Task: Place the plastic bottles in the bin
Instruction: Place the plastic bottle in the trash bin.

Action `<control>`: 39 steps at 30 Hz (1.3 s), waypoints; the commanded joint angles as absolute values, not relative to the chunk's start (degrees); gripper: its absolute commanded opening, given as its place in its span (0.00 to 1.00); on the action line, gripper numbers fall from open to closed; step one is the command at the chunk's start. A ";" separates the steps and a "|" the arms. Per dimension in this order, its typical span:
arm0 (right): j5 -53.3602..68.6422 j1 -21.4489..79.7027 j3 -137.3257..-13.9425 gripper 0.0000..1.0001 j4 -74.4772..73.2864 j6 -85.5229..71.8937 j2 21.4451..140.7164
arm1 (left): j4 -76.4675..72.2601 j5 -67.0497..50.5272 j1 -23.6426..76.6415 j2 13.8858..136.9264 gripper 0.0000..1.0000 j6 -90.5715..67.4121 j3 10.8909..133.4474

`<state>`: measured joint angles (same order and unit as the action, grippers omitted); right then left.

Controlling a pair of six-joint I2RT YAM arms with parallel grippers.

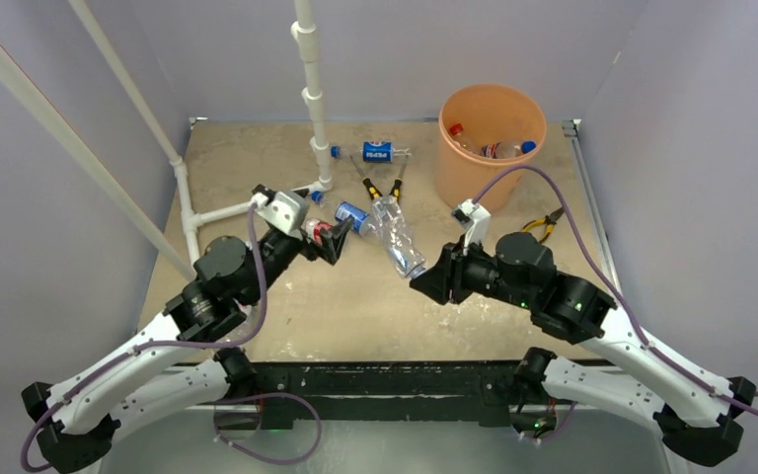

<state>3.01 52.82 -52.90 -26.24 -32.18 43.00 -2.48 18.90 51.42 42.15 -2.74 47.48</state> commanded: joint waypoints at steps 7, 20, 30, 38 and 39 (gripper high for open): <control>1.25 52.74 -58.75 0.00 -38.94 -26.50 44.74 | 9.74 -7.16 51.43 40.27 0.99 42.27 46.53; 7.26 52.81 -62.84 0.00 -39.99 -16.28 54.00 | 8.99 14.15 69.61 54.39 0.99 62.88 46.88; 15.25 52.76 -64.52 0.00 -38.85 -14.59 55.53 | 9.70 14.14 69.61 57.28 0.99 67.54 46.60; 16.61 52.84 -67.76 0.00 -41.38 -13.56 55.49 | 12.48 15.20 69.70 59.79 0.87 67.74 47.28; 16.47 52.80 -68.03 0.00 -41.66 -13.47 55.61 | 12.14 15.20 69.70 59.77 0.82 67.54 47.41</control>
